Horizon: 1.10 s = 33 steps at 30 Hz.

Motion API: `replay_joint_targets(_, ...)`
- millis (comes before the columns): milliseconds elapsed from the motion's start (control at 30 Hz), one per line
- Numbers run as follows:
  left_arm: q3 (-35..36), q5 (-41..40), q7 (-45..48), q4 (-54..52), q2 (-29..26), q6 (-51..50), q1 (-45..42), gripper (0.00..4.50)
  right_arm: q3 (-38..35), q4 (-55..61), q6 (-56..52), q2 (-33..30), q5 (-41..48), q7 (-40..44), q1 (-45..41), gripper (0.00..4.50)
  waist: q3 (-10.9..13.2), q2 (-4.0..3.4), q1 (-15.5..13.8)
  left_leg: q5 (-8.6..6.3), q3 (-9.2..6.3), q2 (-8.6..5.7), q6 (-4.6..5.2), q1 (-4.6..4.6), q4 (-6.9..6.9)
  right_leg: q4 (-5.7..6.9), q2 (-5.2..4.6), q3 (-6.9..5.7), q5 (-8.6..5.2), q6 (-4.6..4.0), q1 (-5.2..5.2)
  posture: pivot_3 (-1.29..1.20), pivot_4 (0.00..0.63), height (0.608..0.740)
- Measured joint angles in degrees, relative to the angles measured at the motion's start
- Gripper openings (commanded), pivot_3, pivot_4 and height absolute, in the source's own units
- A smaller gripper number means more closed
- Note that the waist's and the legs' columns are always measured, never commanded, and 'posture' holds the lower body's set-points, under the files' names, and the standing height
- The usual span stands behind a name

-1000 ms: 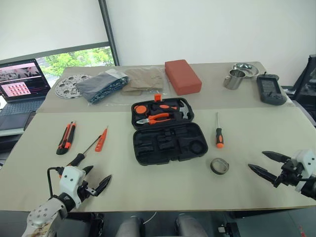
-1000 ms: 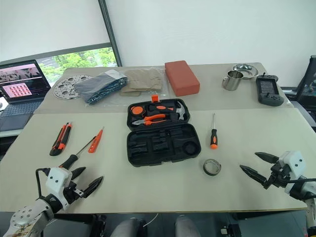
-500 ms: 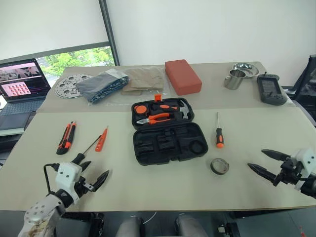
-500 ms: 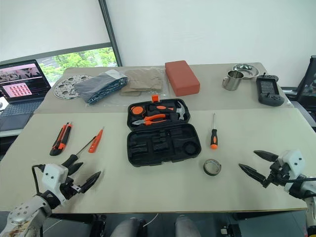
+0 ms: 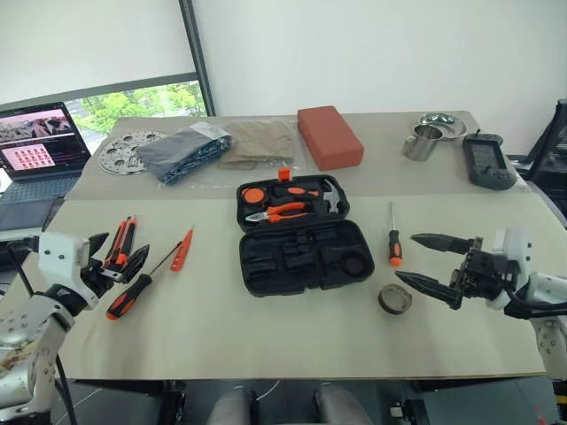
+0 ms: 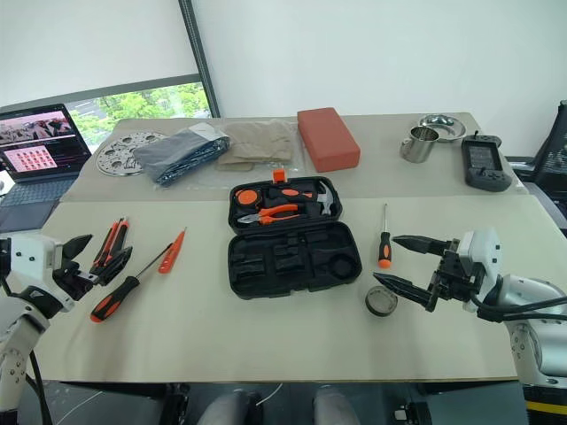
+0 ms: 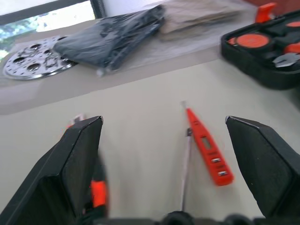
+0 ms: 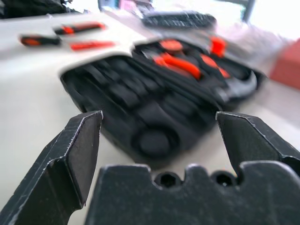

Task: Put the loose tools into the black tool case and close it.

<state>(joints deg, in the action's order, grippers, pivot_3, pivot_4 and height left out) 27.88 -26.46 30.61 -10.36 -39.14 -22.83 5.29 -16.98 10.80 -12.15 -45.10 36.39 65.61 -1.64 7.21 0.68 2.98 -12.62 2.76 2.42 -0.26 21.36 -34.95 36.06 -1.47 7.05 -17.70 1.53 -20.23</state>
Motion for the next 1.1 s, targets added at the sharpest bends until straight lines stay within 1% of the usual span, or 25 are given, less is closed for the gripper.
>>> replay_joint_targets(67, -0.3, 0.5, -0.8, 0.2, -0.6, -2.6, -1.1, 4.50, 0.4, 2.2, -1.7, 0.0, 0.9, -0.3, 0.0, 4.48, 0.0, 0.18, -0.3, 0.00, -0.01, 0.04, 0.00, 0.00, 0.00, -0.01, 0.02, -0.03, 0.01, -0.01, 0.00, 0.00, 0.150, 0.740)
replay_joint_targets(133, -1.7, 0.5, 0.1, 0.0, -2.3, -5.4, -1.0, 4.50, 0.6, 4.6, -2.8, -0.1, 1.0, -0.4, 0.1, 4.48, 0.0, 0.23, -0.6, 0.00, -0.01, 0.03, -0.01, 0.01, 0.04, -0.03, -0.03, -0.06, 0.01, -0.02, -0.01, 0.00, 0.150, 0.740)
replay_joint_targets(300, -1.5, -0.9, 4.9, -0.1, -5.7, -10.1, 2.7, 4.50, 0.0, 6.2, -4.4, -0.7, 1.2, -0.2, 2.0, 4.48, 0.0, 0.23, -0.5, -0.01, 0.00, 0.08, -0.01, 0.00, 0.17, -0.06, -0.06, -0.13, -0.02, -0.09, -0.07, 0.00, 0.150, 0.740)
replay_joint_targets(433, -0.3, -2.3, 9.7, 0.0, -8.1, -12.4, 6.0, 4.50, -1.4, 6.8, -5.0, -1.1, 3.2, 0.8, 3.0, 4.48, 0.0, 0.23, -0.4, -0.01, 0.00, 0.15, -0.01, -0.06, 0.17, 0.00, -0.05, -0.15, -0.02, -0.19, -0.07, 0.00, 0.150, 0.740)
replay_joint_targets(567, -1.3, -2.0, 13.3, 1.0, -8.7, -12.6, 8.6, 4.50, -2.9, 7.3, -5.0, -1.8, 4.5, 3.6, 5.8, 4.48, 0.0, 0.25, -0.5, -0.01, 0.01, 0.17, -0.01, -0.09, 0.17, 0.00, -0.07, -0.18, -0.05, -0.24, -0.05, 0.00, 0.150, 0.740)
replay_joint_targets(733, -3.7, 0.1, 13.9, 5.2, -8.7, -11.9, 6.4, 4.50, -4.3, 7.0, -4.4, -2.1, 4.9, 7.0, 7.5, 4.48, 0.0, 0.26, -0.7, -0.01, 0.01, 0.17, -0.01, -0.07, 0.13, 0.00, -0.07, -0.22, -0.05, -0.24, -0.04, 0.00, 0.150, 0.740)
replay_joint_targets(867, -4.7, 1.8, 14.8, 7.6, -8.8, -10.0, 5.4, 4.50, -6.2, 5.2, -1.9, -2.6, 4.2, 10.2, 9.3, 4.48, 0.0, 0.26, -0.7, -0.01, 0.02, 0.18, -0.01, -0.07, 0.17, -0.02, -0.08, -0.24, -0.06, -0.25, -0.04, 0.00, 0.150, 0.740)
replay_joint_targets(933, -5.1, 2.2, 15.4, 8.6, -8.9, -9.5, 5.2, 3.98, -6.4, 3.4, -0.4, -2.6, 3.7, 12.0, 9.6, 4.50, 0.0, 0.22, -0.6, -0.01, 0.02, 0.18, -0.01, -0.07, 0.17, -0.01, -0.08, -0.24, -0.06, -0.26, -0.04, 0.00, 0.150, 0.740)
replay_joint_targets(967, -5.2, 2.5, 15.5, 9.0, -8.9, -9.5, 4.9, 3.84, -6.4, 2.7, 0.2, -2.6, 3.4, 12.7, 9.6, 4.50, 0.0, 0.23, -0.6, -0.01, 0.02, 0.18, -0.01, -0.07, 0.16, 0.00, -0.08, -0.23, -0.06, -0.26, -0.04, 0.00, 0.150, 0.740)
replay_joint_targets(1000, -5.2, 2.7, 15.7, 9.2, -8.9, -9.5, 4.8, 3.36, -6.5, 1.8, 0.9, -2.6, 3.1, 13.5, 9.6, 4.50, 0.0, 0.23, -0.6, -0.01, 0.03, 0.18, -0.01, -0.08, 0.15, 0.00, -0.08, -0.23, -0.06, -0.26, -0.04, 0.00, 0.150, 0.740)
replay_joint_targets(1033, -5.2, 2.8, 16.1, 9.2, -8.9, -9.5, 4.8, 3.10, -6.7, 1.0, 1.6, -2.6, 3.1, 14.2, 9.7, 4.50, 0.0, 0.23, -0.6, -0.01, 0.04, 0.18, -0.01, -0.07, 0.15, 0.01, -0.08, -0.22, -0.06, -0.26, -0.04, 0.00, 0.150, 0.740)
replay_joint_targets(1067, -5.2, 2.8, 16.5, 9.1, -8.9, -9.5, 4.9, 2.62, -6.9, -0.1, 2.4, -2.6, 3.0, 15.1, 9.7, 4.50, 0.0, 0.22, -0.6, -0.01, 0.05, 0.18, -0.01, -0.08, 0.15, 0.01, -0.09, -0.22, -0.06, -0.26, -0.04, 0.00, 0.150, 0.740)
replay_joint_targets(1100, -5.2, 2.8, 16.7, 8.9, -8.9, -9.6, 5.1, 2.29, -7.1, -1.2, 3.1, -2.6, 3.0, 15.9, 9.7, 4.50, 0.0, 0.22, -0.6, -0.01, 0.05, 0.18, -0.01, -0.08, 0.14, 0.01, -0.09, -0.22, -0.06, -0.26, -0.04, 0.00, 0.150, 0.740)
